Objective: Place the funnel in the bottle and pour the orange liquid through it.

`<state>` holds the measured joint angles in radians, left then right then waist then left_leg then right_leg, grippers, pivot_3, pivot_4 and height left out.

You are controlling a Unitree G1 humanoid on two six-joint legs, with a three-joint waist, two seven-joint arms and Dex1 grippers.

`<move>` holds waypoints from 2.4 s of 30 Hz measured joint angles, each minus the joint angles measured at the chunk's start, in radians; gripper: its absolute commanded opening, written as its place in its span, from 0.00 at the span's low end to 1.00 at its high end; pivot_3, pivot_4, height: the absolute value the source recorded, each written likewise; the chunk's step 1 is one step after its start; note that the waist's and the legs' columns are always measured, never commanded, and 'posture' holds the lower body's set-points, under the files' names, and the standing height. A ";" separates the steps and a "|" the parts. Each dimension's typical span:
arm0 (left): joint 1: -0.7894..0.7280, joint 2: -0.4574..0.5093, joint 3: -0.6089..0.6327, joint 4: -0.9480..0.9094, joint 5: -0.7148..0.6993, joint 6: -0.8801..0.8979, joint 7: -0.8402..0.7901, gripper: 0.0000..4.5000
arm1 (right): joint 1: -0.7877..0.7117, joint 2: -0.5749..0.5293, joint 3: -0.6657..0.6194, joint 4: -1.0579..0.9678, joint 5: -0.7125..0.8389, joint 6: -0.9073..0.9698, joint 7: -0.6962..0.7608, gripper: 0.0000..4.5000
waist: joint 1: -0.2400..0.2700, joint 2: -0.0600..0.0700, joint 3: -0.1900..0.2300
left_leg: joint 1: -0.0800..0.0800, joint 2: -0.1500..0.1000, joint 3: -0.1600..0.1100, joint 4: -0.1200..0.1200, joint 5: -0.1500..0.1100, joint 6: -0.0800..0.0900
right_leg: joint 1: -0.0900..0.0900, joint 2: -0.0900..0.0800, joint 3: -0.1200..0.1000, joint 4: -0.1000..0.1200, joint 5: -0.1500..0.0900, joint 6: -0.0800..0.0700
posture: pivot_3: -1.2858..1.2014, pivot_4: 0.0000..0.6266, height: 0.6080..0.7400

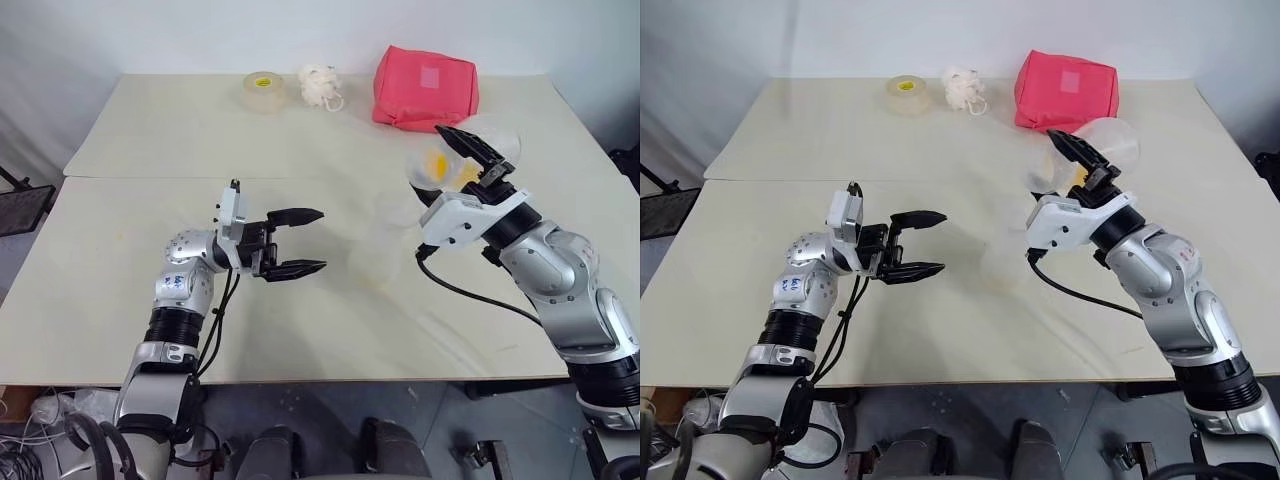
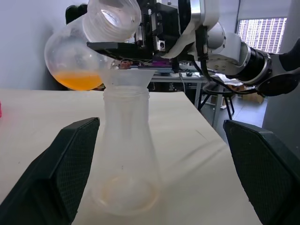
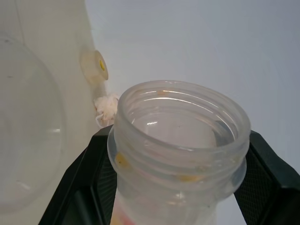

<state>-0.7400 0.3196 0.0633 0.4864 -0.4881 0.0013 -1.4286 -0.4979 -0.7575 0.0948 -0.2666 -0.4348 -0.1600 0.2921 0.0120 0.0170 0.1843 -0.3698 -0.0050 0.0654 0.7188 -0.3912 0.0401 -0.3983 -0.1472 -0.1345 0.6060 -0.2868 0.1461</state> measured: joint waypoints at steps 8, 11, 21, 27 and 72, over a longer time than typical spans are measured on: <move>-0.001 -0.009 0.000 0.005 0.000 0.000 -0.004 1.00 | -0.039 0.000 0.017 0.047 -0.114 -0.096 0.000 0.62 | -0.005 0.000 0.000 | 0.000 0.000 -0.001 0.000 0.000 0.000 | 0.000 0.000 0.000 0.000 0.000 0.000 | 0.52 0.24 1.00; -0.002 -0.009 0.000 0.009 0.000 0.000 -0.006 1.00 | -0.048 -0.001 0.017 0.065 -0.154 -0.126 -0.001 0.62 | -0.010 0.000 0.000 | 0.000 0.000 -0.001 0.000 0.000 0.000 | 0.000 0.000 0.000 0.000 0.000 0.000 | 0.52 0.24 1.00; -0.031 -0.012 0.006 0.042 0.000 -0.001 -0.016 1.00 | -0.075 -0.028 0.016 0.128 -0.263 -0.196 -0.042 0.62 | -0.014 0.000 0.000 | 0.000 0.001 -0.001 -0.001 0.000 0.000 | 0.000 0.000 0.000 0.000 0.000 0.000 | 0.52 0.24 1.00; -0.031 -0.017 0.006 0.042 0.000 -0.002 -0.021 1.00 | -0.088 -0.052 0.016 0.164 -0.324 -0.246 -0.077 0.62 | -0.014 0.000 0.000 | 0.000 0.001 -0.001 -0.001 0.000 0.000 | 0.000 0.000 0.000 0.000 0.000 0.000 | 0.52 0.24 1.00; -0.062 -0.025 0.007 0.080 0.000 -0.011 -0.020 1.00 | -0.186 -0.094 0.034 0.277 -0.520 -0.439 -0.224 0.62 | -0.015 0.000 0.000 | 0.000 0.001 -0.001 -0.001 0.000 0.000 | 0.000 0.000 0.000 0.000 0.000 0.000 | 0.52 0.24 1.00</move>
<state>-0.8017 0.2948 0.0701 0.5666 -0.4878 -0.0099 -1.4487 -0.6836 -0.8517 0.1290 0.0105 -0.9553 -0.5995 0.0684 -0.0028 0.0170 0.1843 -0.3703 -0.0037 0.0646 0.7182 -0.3912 0.0401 -0.3983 -0.1475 -0.1347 0.6060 -0.2868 0.1461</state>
